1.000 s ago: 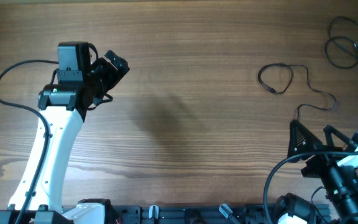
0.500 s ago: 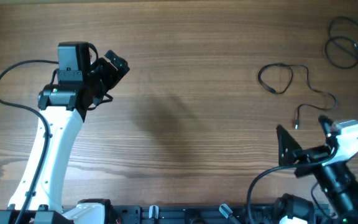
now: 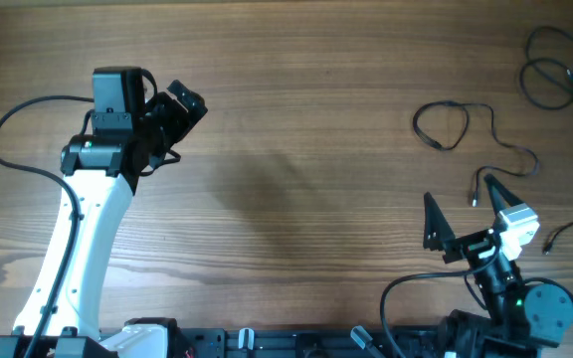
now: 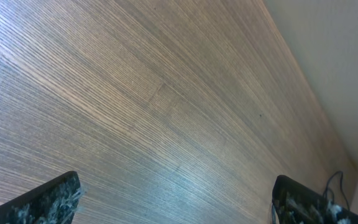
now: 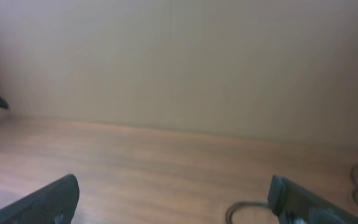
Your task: Untangle cables
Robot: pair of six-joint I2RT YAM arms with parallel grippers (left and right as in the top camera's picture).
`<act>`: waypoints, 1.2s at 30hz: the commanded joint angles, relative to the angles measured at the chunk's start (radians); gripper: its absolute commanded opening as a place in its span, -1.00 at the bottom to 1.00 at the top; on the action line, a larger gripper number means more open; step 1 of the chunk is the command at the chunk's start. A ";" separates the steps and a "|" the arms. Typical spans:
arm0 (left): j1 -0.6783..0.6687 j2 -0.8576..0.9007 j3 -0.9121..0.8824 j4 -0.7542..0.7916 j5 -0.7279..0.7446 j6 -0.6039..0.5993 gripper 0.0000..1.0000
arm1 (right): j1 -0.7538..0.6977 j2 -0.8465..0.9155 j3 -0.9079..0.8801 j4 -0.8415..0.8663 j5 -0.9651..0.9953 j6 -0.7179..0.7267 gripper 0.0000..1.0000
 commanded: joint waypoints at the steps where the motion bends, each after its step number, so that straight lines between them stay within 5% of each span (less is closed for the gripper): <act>1: -0.004 -0.013 0.005 0.003 -0.013 0.019 1.00 | 0.004 -0.026 -0.101 0.105 0.021 0.019 0.99; 10: -0.004 -0.013 0.005 0.003 -0.013 0.019 1.00 | 0.046 -0.026 -0.241 0.230 0.096 0.042 1.00; 26: -0.004 -0.013 0.005 0.003 -0.013 0.019 1.00 | 0.048 -0.026 -0.240 0.170 0.119 -0.019 1.00; 36: -0.004 -0.013 0.005 0.003 -0.013 0.019 1.00 | 0.188 -0.026 -0.239 0.143 0.451 0.112 1.00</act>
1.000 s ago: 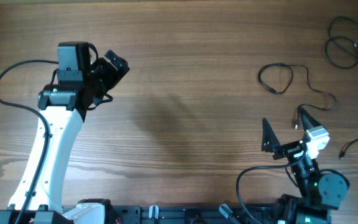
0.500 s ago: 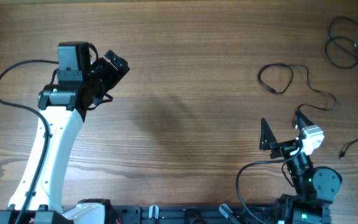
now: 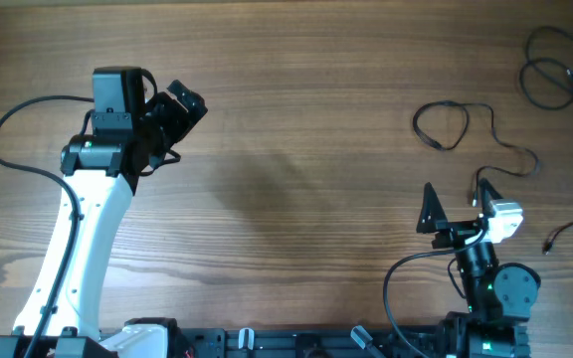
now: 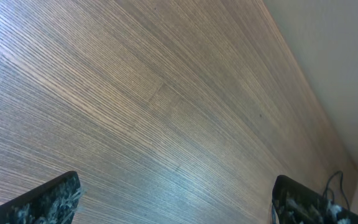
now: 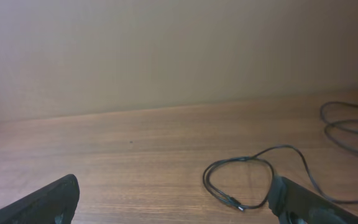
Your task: Untangle cables
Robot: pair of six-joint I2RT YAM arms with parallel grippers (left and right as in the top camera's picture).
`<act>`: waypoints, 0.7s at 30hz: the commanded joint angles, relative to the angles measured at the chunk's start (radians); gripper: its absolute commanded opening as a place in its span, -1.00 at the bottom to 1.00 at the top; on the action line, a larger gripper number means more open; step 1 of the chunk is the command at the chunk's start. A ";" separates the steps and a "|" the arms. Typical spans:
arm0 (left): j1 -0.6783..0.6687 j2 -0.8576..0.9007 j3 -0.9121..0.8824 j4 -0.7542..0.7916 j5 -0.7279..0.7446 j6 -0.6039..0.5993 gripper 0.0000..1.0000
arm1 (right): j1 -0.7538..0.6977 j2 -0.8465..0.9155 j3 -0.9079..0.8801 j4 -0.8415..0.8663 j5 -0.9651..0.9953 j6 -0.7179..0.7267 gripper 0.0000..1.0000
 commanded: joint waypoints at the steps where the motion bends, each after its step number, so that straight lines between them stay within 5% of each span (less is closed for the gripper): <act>1: -0.004 -0.013 0.005 0.003 -0.013 0.019 1.00 | 0.039 -0.017 -0.002 -0.003 0.124 0.024 0.99; 21: -0.004 -0.013 0.005 0.003 -0.013 0.019 1.00 | 0.037 -0.015 -0.002 0.001 0.121 0.003 0.99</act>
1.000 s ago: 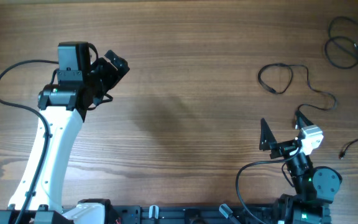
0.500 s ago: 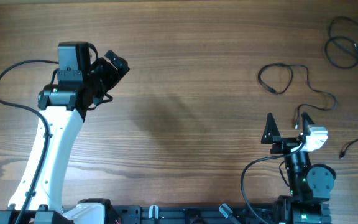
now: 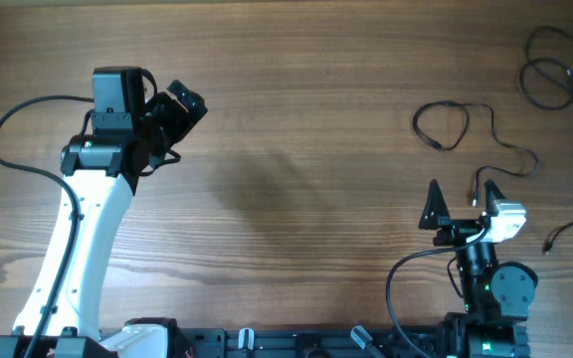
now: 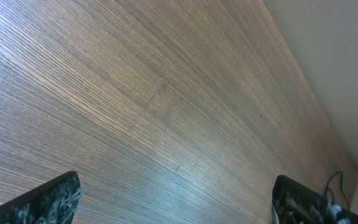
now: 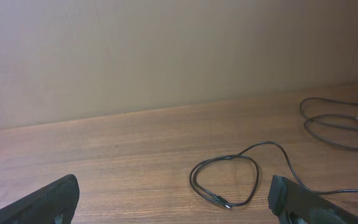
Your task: Untangle cables
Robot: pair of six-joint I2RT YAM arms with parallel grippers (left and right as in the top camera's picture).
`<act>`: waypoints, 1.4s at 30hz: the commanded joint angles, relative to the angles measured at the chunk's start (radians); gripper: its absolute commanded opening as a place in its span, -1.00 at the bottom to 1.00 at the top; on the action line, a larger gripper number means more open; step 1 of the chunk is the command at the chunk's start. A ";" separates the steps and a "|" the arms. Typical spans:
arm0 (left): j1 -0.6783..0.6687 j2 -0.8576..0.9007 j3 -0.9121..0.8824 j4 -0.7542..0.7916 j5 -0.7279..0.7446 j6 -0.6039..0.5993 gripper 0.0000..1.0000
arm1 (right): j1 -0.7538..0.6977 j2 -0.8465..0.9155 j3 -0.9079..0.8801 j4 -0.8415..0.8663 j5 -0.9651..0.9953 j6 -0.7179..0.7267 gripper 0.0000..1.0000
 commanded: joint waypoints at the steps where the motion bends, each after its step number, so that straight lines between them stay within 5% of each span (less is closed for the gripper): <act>1: -0.004 -0.013 0.005 0.003 -0.013 0.019 1.00 | 0.003 -0.015 -0.002 0.003 0.018 -0.003 0.99; 15: -0.005 -0.040 0.004 -0.027 -0.013 0.019 1.00 | 0.003 -0.015 -0.002 0.003 0.018 -0.003 0.99; 23: -0.004 -0.541 -0.031 -0.235 -0.117 0.095 1.00 | 0.003 -0.015 -0.002 0.003 0.018 -0.003 0.99; 31: -0.016 -1.152 -0.320 -0.253 -0.112 0.199 1.00 | 0.003 -0.015 -0.002 0.003 0.018 -0.003 0.99; 42: -0.030 -1.384 -0.523 -0.274 -0.106 0.198 0.99 | 0.003 -0.015 -0.002 0.003 0.018 -0.002 1.00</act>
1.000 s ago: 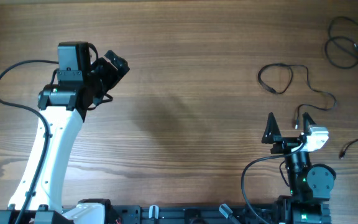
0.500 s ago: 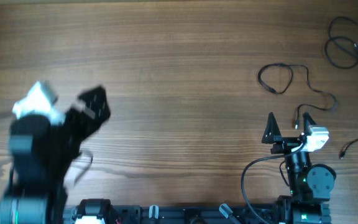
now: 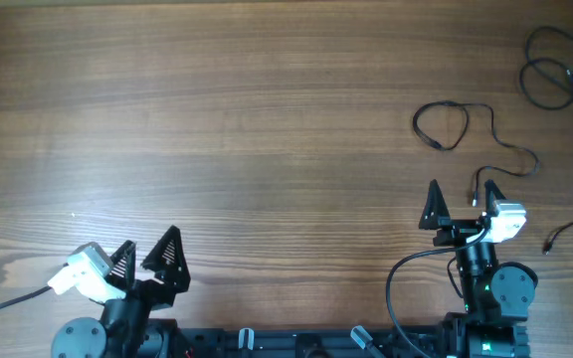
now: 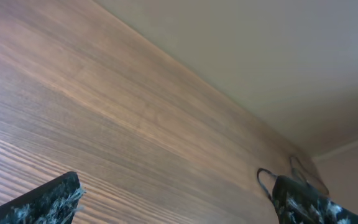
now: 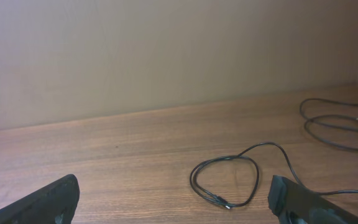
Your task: Untangle cables
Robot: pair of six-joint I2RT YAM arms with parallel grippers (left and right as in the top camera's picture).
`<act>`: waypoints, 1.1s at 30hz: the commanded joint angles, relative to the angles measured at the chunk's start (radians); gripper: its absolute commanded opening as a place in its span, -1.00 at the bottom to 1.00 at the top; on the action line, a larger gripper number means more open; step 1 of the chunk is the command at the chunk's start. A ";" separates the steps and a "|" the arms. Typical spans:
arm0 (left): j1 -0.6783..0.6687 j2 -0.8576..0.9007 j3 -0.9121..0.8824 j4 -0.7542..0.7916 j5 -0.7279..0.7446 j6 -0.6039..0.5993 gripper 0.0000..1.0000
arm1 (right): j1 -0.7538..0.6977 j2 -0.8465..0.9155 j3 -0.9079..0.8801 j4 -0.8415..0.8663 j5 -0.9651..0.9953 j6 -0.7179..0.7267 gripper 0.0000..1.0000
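A thin black cable with a loop (image 3: 441, 127) lies at the right of the table, its tail running down to a plug near my right gripper (image 3: 461, 204). The right wrist view shows that loop (image 5: 225, 180) just ahead of the open, empty right gripper (image 5: 176, 205). A second black cable (image 3: 550, 70) is coiled at the far right corner, and the right wrist view shows this coiled cable (image 5: 337, 121) too. My left gripper (image 3: 147, 257) sits at the near left edge, open and empty (image 4: 176, 208), far from the cables.
A third black cable runs along the right edge of the wooden table (image 3: 267, 119). A beige wall (image 5: 166, 50) stands behind the table's far edge. The arm bases line the near edge.
My left arm was stretched out over the upper left of the table; now it is folded back at the near left edge, its camera facing across the table. The right arm and cables are unchanged.
At first the left arm reached over the upper left and the right gripper sat at the near right, angled away from the loop. The right gripper then faced the looped cable and stayed there. Now the left arm is back at the near edge. No cable has moved.
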 commanded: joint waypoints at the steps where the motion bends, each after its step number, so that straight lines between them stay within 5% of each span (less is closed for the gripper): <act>1: -0.016 -0.012 -0.017 -0.013 -0.006 0.023 0.99 | 0.003 -0.011 -0.001 0.005 0.018 -0.003 0.99; 8: -0.015 -0.012 -0.023 0.097 -0.097 0.025 1.00 | 0.003 -0.011 -0.001 0.005 0.018 -0.003 0.99; 15: -0.031 -0.012 -0.239 0.496 -0.056 0.180 1.00 | 0.003 -0.011 -0.001 0.005 0.018 -0.003 0.99; 25: -0.085 -0.012 -0.486 0.797 -0.058 0.182 1.00 | 0.003 -0.011 -0.001 0.005 0.018 -0.003 0.99; 33: -0.078 -0.012 -0.628 0.900 -0.058 0.364 1.00 | 0.003 -0.011 -0.001 0.005 0.018 -0.003 1.00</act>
